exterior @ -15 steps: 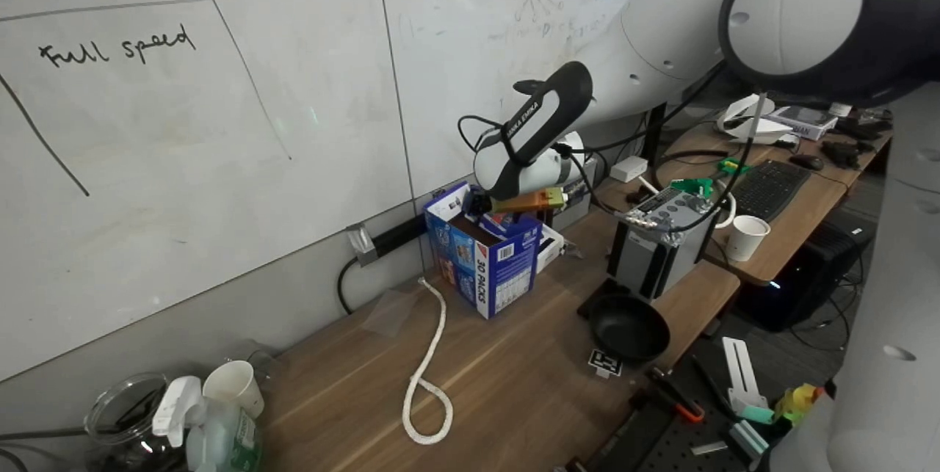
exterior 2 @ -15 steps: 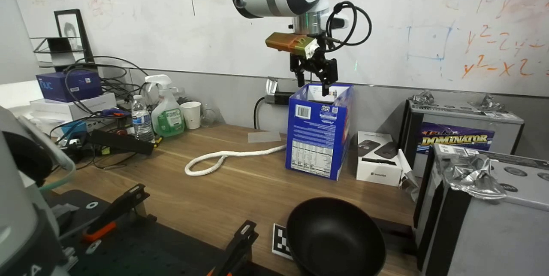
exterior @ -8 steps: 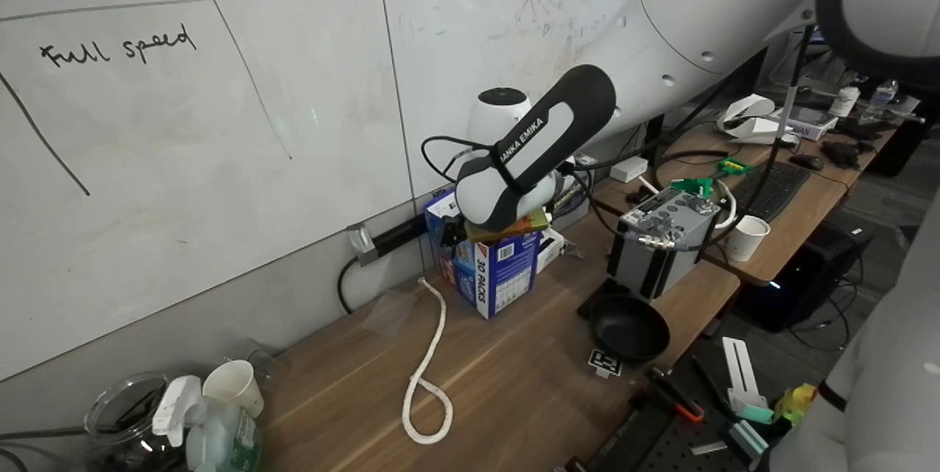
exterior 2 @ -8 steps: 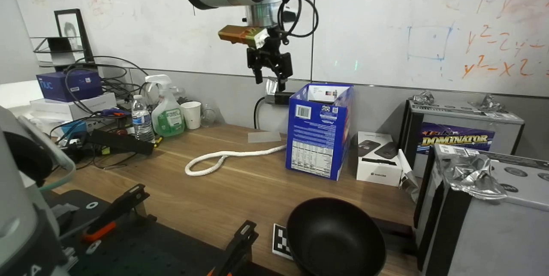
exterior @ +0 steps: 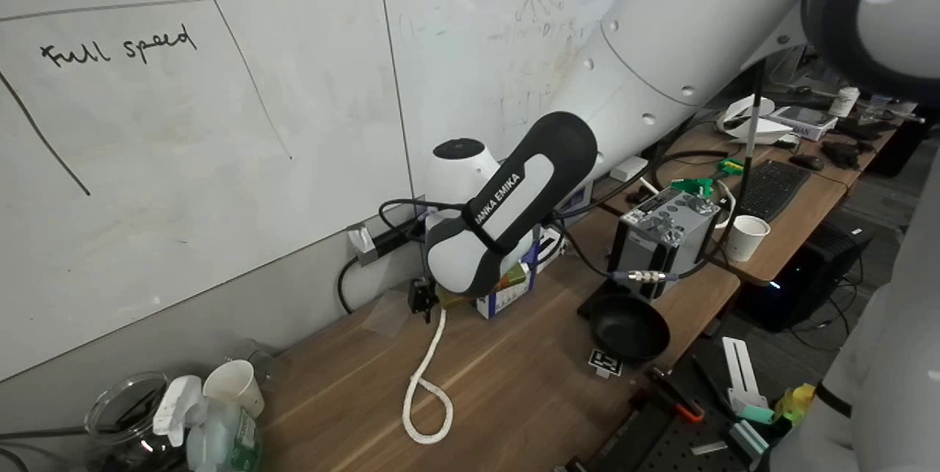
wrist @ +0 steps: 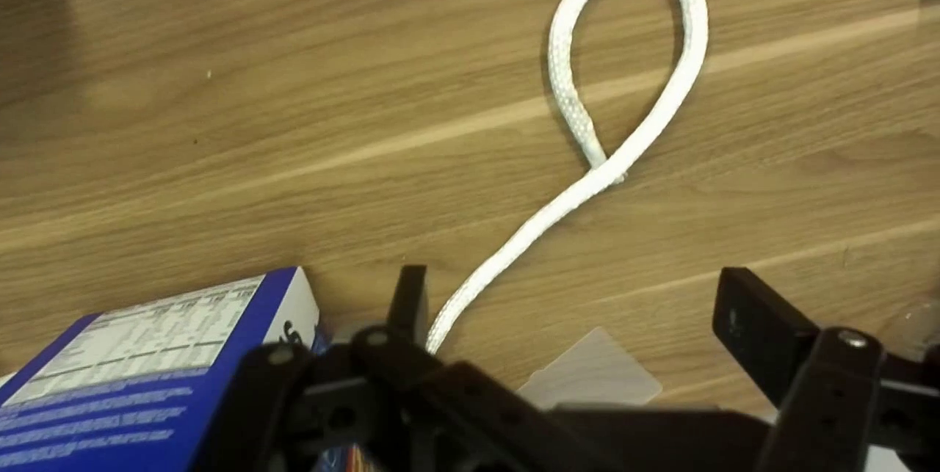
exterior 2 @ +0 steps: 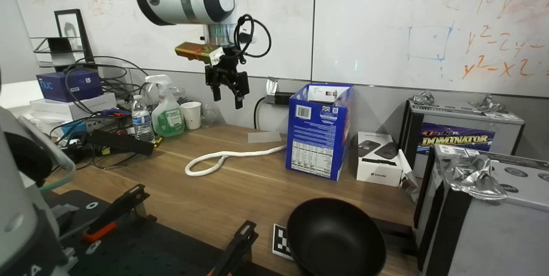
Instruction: Put the white ropes inside the blue box
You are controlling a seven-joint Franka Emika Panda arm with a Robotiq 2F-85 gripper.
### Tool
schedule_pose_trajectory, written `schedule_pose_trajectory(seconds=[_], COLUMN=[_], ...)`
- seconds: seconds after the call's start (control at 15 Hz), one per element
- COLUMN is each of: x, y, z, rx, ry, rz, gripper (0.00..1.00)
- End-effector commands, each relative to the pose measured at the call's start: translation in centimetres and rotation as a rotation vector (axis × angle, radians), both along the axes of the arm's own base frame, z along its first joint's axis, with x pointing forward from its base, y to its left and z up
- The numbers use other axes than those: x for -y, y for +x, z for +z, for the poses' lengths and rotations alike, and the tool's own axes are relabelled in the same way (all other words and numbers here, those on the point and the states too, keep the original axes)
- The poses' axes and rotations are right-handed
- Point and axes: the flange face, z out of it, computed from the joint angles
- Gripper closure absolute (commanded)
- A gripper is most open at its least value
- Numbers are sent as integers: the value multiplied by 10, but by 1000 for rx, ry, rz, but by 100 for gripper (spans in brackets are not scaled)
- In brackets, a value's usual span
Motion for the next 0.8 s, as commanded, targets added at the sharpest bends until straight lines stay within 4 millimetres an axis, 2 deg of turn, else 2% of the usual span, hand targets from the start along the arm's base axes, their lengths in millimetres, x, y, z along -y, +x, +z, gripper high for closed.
schedule_pose_trajectory(seconds=[0.0,0.33,0.73], x=[-17,-28,-39], y=[4,17,45], z=[-33,-89,-127], rx=[-23,-41,-57], ry=[-24,-44,-52], rz=[-12,-62,-119], gripper=[0,0,0])
